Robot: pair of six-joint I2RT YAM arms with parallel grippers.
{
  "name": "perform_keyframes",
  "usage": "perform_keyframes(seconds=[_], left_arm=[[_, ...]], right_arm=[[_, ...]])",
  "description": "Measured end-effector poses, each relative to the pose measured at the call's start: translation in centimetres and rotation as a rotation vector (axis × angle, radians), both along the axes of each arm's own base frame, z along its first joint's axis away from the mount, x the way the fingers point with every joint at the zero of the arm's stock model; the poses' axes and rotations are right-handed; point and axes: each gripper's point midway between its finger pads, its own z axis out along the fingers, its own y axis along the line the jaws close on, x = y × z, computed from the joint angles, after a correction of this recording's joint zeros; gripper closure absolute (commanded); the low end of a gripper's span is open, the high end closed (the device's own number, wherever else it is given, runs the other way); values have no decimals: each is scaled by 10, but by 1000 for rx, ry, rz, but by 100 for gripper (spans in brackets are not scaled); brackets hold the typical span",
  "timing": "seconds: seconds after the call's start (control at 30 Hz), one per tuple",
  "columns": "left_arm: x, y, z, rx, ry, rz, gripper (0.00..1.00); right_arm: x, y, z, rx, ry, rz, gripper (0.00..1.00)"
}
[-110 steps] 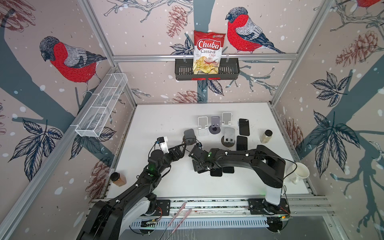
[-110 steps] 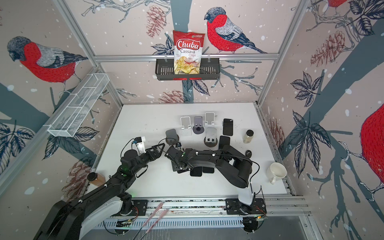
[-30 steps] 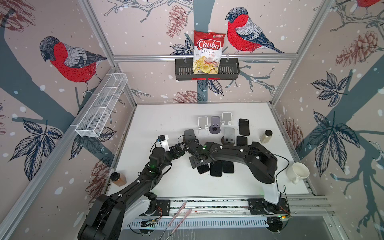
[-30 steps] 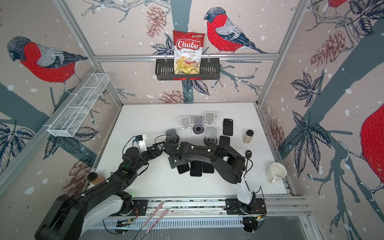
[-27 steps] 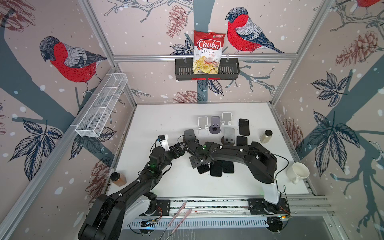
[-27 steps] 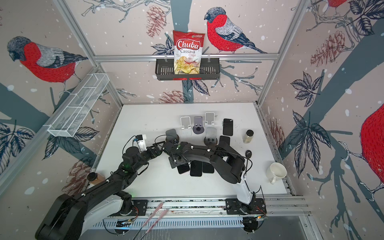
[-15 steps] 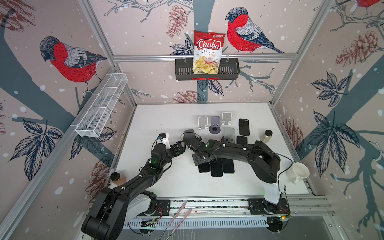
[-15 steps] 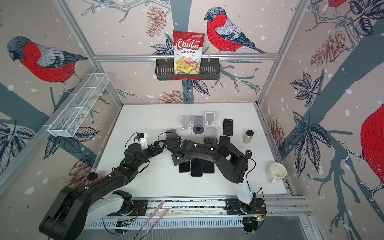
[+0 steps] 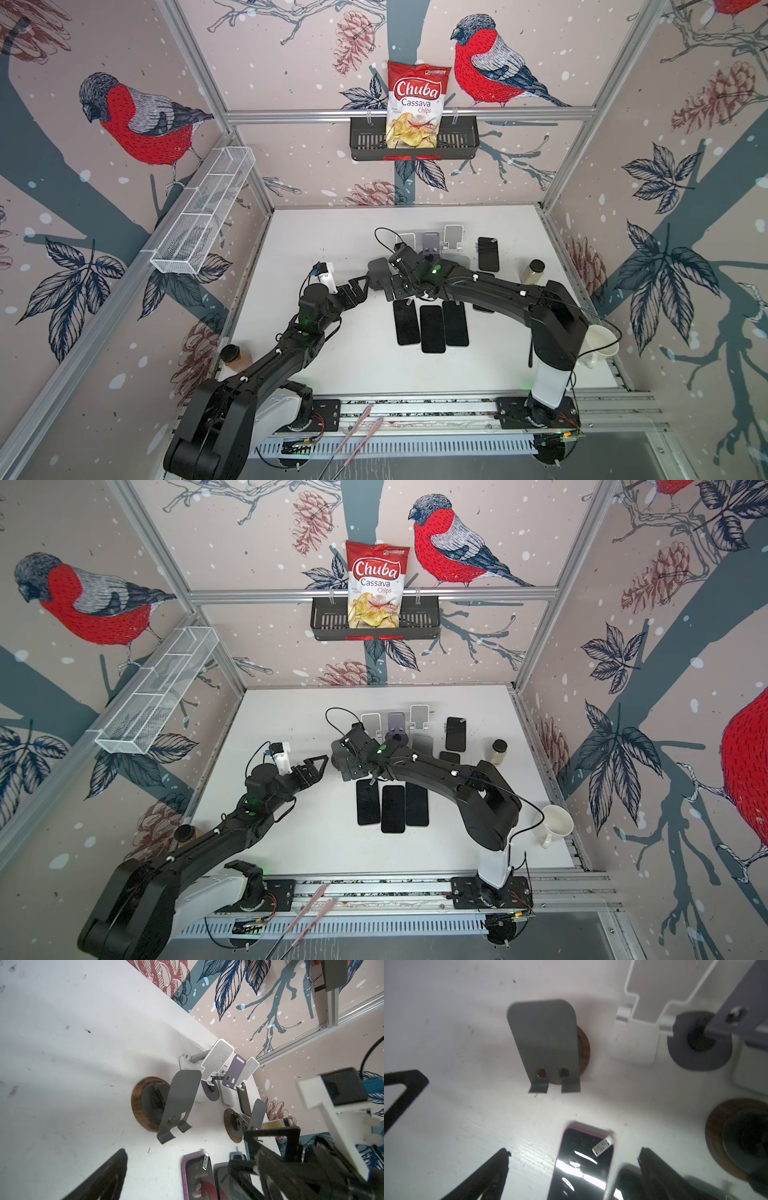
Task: Remove the phone from the phone stand
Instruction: Move the phone stand to the top-center of the table.
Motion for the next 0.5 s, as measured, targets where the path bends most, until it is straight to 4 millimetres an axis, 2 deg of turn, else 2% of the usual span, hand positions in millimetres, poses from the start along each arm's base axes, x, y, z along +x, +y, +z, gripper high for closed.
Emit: perform_keyframes(seconds=[0.2, 0.33, 0.5], left_arm=[[-3, 3, 4, 7, -11, 6, 4], [-4, 7, 6, 12, -25, 17, 4], [-5, 11, 7, 15, -32, 34, 4]], right_arm=[[25, 24, 2, 22, -56, 51, 1], [44, 32, -6, 3, -91, 59, 1], [52, 41, -19, -21, -99, 79, 1]])
